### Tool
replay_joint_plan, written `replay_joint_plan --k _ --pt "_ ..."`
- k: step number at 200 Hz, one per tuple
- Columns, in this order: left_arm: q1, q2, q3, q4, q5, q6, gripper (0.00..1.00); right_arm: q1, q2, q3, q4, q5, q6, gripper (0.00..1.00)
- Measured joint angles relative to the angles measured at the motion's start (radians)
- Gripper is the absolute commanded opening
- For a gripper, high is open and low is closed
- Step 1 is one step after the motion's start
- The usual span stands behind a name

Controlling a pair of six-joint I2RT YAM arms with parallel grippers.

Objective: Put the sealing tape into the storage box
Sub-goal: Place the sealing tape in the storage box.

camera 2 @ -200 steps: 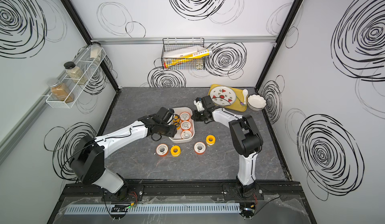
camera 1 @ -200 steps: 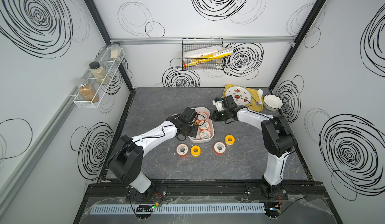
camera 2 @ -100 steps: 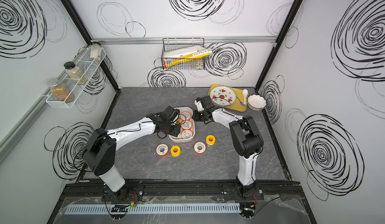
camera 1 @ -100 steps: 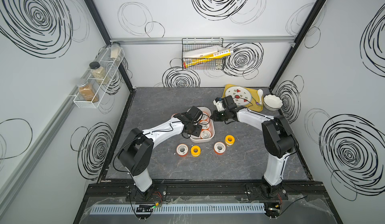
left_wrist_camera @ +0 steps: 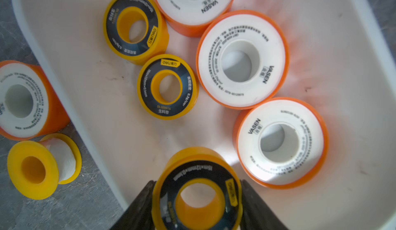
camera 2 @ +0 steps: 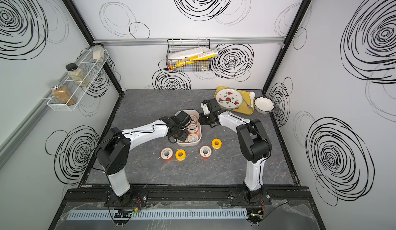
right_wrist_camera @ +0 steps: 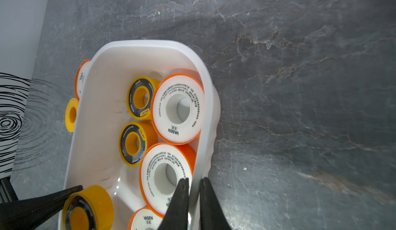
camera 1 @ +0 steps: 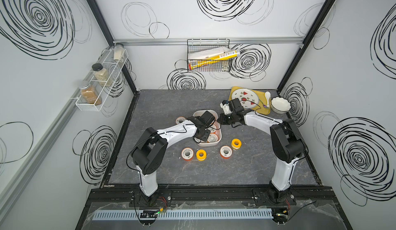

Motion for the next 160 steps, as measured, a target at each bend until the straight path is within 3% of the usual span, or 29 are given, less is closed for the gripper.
replay_joint_plan --k 160 --pt "-0.029 0.052 0.019 -0.017 -0.040 0.011 0.62 0.000 0.000 -0.002 0.001 0.000 -0.001 0.17"
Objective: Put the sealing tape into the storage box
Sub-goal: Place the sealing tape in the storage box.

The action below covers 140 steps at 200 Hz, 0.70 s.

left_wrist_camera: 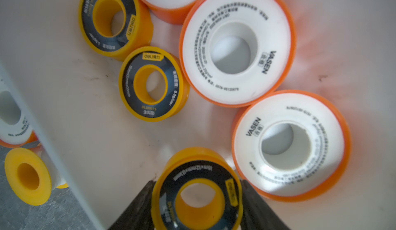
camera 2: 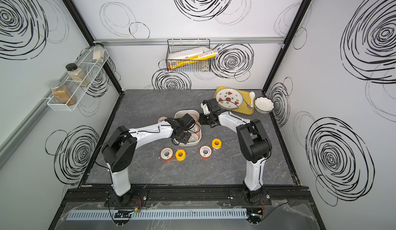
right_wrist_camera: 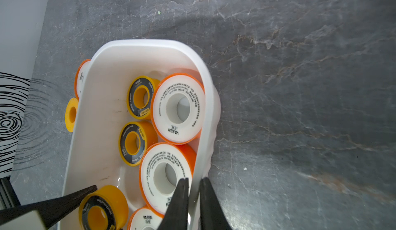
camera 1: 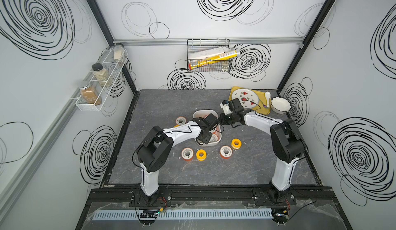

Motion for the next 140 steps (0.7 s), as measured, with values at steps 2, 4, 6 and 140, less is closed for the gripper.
replay_joint_plan --k 2,4,6,140 --pt "0.000 0.000 0.000 0.000 0.000 0.000 0.62 0.000 0.000 0.000 0.000 0.000 0.000 0.17" --pt "0.000 0.000 0.000 0.000 0.000 0.000 0.62 0.000 0.000 0.000 0.000 0.000 0.000 0.17" --pt "0.000 0.001 0.000 0.001 0.001 0.000 0.62 0.000 0.000 0.000 0.000 0.000 0.000 0.17" --pt "0.008 0.008 0.000 0.018 0.072 0.001 0.62 0.000 0.000 -0.001 0.000 0.001 0.000 0.17"
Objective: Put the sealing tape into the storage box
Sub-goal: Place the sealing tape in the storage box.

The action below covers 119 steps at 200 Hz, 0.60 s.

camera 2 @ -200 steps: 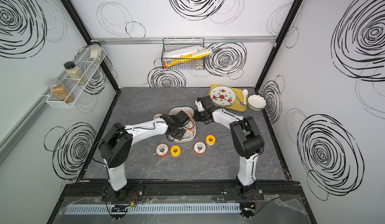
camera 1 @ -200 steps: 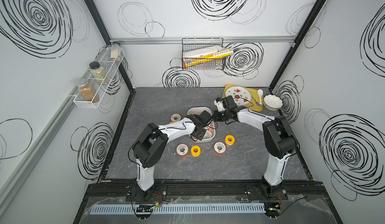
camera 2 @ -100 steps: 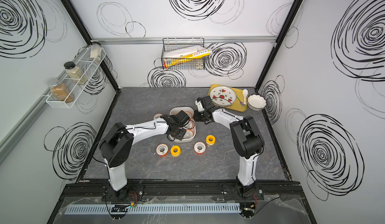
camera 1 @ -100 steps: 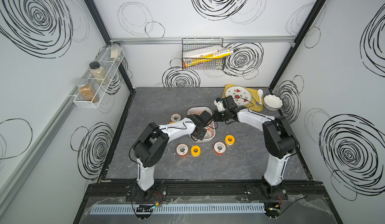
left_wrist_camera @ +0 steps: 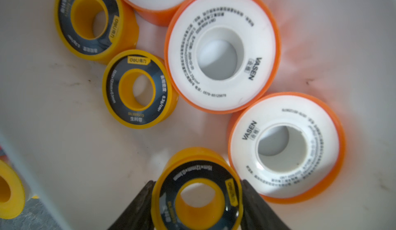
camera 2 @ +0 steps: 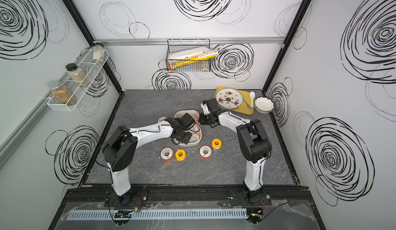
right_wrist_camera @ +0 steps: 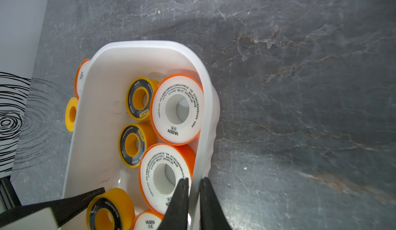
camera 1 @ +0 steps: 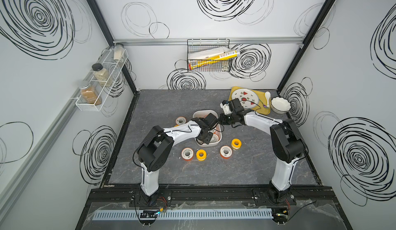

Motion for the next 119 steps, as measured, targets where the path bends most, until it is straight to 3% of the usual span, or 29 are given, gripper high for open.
replay_joint_plan --k 119 --pt "0.002 0.000 0.000 0.010 -0.004 0.000 0.70 0.000 0.000 0.000 0.000 0.002 0.000 0.17"
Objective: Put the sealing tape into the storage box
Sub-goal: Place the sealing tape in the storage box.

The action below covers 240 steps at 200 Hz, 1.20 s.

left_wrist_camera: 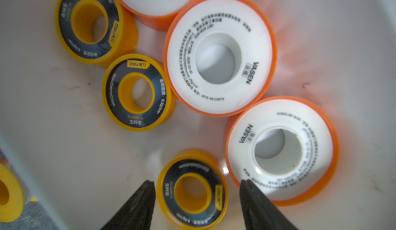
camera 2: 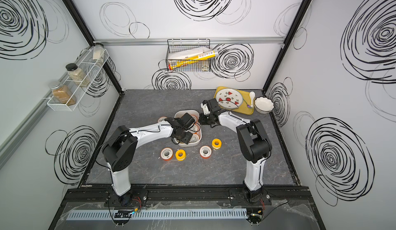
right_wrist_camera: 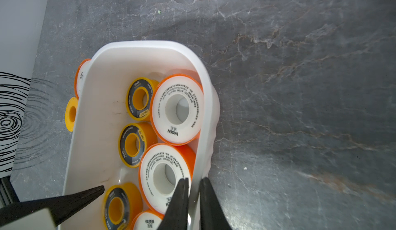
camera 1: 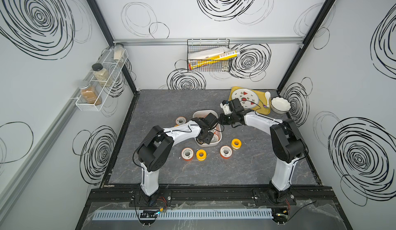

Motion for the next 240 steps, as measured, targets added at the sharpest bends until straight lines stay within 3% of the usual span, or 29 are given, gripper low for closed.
replay_joint_plan --k 72,126,168,240 --pt "0.000 -0.013 0.000 -0.013 -0.017 -0.001 0.71 0.000 0.000 0.000 0.000 0.001 0.000 0.18" --pt "0.034 -0.114 0.000 -0.035 -0.021 -0.001 0.72 0.000 -0.021 0.000 -0.021 0.013 -0.010 0.34" --pt "0.163 -0.257 0.000 -0.019 0.038 0.002 0.72 0.000 -0.124 -0.018 -0.023 0.045 -0.033 0.47" --pt "0.414 -0.464 -0.101 0.124 0.174 -0.013 0.71 0.000 -0.328 -0.131 -0.056 0.121 -0.103 0.48"
